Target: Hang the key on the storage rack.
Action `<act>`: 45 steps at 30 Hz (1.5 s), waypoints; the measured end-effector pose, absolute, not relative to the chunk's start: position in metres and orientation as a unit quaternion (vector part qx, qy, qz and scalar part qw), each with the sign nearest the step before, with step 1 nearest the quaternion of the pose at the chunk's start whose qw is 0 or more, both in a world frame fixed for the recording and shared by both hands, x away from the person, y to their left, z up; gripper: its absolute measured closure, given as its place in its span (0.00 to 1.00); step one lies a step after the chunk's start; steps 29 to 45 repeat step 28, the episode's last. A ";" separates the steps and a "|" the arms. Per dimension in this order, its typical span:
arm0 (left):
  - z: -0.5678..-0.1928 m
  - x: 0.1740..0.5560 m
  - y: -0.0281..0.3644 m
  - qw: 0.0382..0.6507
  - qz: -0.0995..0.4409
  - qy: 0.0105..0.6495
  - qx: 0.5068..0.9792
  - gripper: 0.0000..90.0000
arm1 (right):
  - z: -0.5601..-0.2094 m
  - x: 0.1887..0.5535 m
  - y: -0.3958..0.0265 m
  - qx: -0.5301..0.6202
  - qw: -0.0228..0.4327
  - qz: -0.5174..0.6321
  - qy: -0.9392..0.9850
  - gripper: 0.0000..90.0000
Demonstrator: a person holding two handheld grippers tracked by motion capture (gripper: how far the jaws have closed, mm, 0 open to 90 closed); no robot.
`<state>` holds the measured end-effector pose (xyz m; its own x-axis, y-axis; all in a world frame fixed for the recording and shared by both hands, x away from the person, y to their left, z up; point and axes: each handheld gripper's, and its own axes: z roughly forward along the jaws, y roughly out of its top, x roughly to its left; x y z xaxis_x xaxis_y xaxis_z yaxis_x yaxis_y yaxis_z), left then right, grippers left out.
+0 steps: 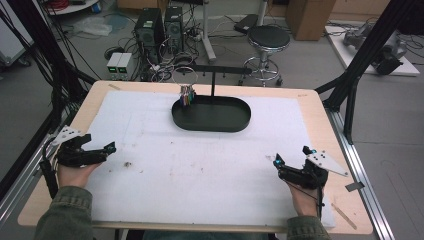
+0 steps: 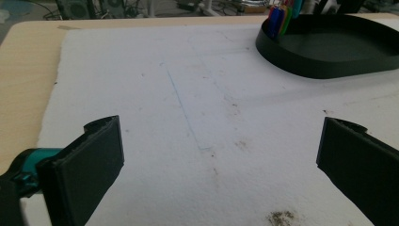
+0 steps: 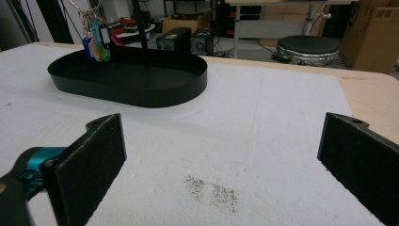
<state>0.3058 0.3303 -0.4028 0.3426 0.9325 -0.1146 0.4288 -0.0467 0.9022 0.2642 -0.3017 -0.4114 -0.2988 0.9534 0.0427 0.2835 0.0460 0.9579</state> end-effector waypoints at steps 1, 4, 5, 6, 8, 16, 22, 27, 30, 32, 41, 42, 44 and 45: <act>-0.404 0.304 0.332 0.470 0.272 0.508 0.668 0.02 | -0.411 0.264 -0.301 0.485 0.339 0.492 0.638 0.01; -0.405 0.298 0.336 0.475 0.291 0.511 0.654 0.02 | -0.412 0.264 -0.301 0.485 0.340 0.492 0.639 0.01; -0.405 0.296 0.336 0.480 0.299 0.510 0.648 0.02 | -0.412 0.264 -0.301 0.485 0.340 0.492 0.639 0.01; -0.405 0.294 0.337 0.482 0.305 0.510 0.644 0.02 | -0.412 0.264 -0.301 0.485 0.339 0.492 0.639 0.01; -0.406 0.291 0.338 0.483 0.315 0.509 0.639 0.02 | -0.412 0.264 -0.301 0.485 0.339 0.492 0.638 0.01; -0.407 0.280 0.340 0.507 0.340 0.499 0.616 0.02 | -0.412 0.265 -0.300 0.483 0.342 0.491 0.639 0.01; -0.408 0.272 0.339 0.520 0.345 0.485 0.613 0.02 | -0.412 0.265 -0.300 0.482 0.343 0.490 0.641 0.01; -0.408 0.271 0.340 0.521 0.346 0.485 0.611 0.02 | -0.413 0.265 -0.299 0.480 0.345 0.487 0.643 0.01; -0.408 0.271 0.341 0.522 0.344 0.485 0.612 0.02 | -0.412 0.265 -0.299 0.481 0.345 0.487 0.642 0.01; -0.408 0.271 0.341 0.522 0.344 0.485 0.612 0.02 | -0.412 0.265 -0.299 0.481 0.345 0.487 0.642 0.01; -0.408 0.271 0.341 0.522 0.344 0.485 0.612 0.02 | -0.412 0.265 -0.299 0.481 0.345 0.487 0.642 0.01; -0.408 0.271 0.341 0.522 0.344 0.485 0.612 0.02 | -0.412 0.265 -0.299 0.481 0.345 0.487 0.642 0.01; -0.408 0.271 0.341 0.522 0.344 0.485 0.612 0.02 | -0.412 0.265 -0.299 0.481 0.345 0.487 0.642 0.01; -0.408 0.271 0.341 0.522 0.344 0.485 0.612 0.02 | -0.412 0.265 -0.299 0.481 0.345 0.487 0.642 0.01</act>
